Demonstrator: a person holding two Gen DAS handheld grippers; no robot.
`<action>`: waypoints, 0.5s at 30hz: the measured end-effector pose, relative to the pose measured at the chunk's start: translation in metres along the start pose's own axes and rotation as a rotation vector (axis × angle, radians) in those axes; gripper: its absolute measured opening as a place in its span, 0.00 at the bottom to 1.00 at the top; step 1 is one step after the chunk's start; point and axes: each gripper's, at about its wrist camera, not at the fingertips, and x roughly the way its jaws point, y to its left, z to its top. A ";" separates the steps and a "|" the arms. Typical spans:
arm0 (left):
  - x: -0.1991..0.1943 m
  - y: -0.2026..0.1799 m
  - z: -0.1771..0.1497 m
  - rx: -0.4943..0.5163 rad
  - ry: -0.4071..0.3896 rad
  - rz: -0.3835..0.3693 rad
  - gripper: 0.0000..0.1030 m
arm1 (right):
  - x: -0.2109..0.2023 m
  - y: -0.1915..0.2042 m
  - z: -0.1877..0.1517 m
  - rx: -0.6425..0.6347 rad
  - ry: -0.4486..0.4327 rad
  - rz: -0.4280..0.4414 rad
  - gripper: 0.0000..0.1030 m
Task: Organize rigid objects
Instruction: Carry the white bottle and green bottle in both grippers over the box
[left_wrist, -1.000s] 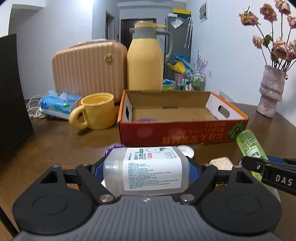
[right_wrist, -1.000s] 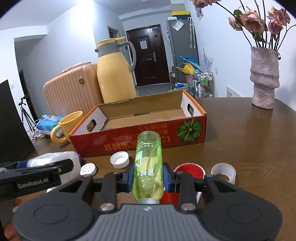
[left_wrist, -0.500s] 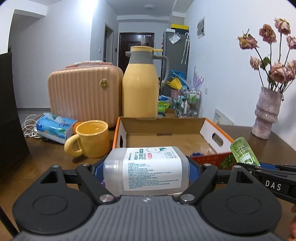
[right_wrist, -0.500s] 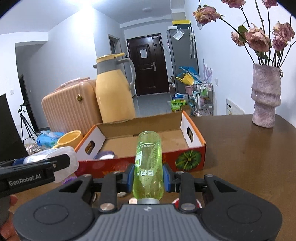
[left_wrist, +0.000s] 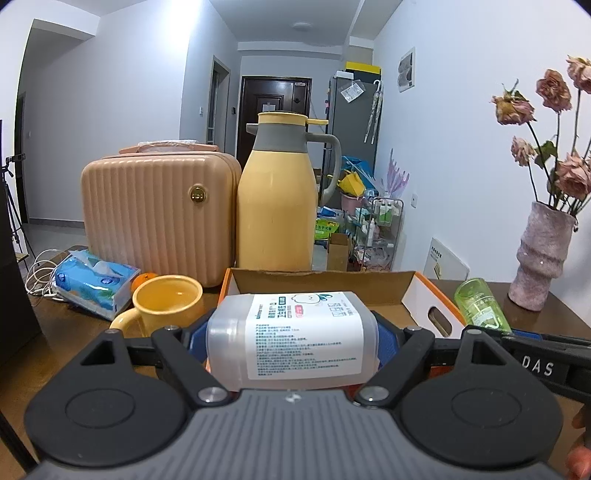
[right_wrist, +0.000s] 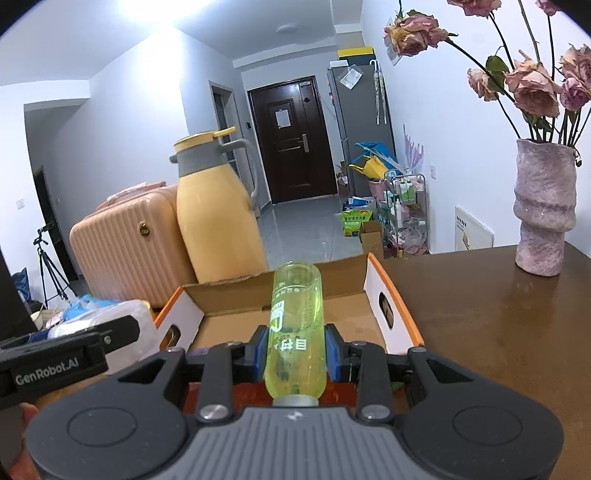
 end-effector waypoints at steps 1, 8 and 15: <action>0.003 0.000 0.002 -0.002 -0.001 0.001 0.81 | 0.003 -0.002 0.002 0.002 -0.001 0.001 0.30; 0.026 0.003 0.016 -0.002 -0.017 -0.011 0.81 | 0.027 -0.012 0.021 0.011 0.002 -0.005 0.30; 0.053 -0.002 0.026 0.013 -0.019 -0.005 0.81 | 0.057 -0.018 0.034 0.014 0.028 -0.003 0.30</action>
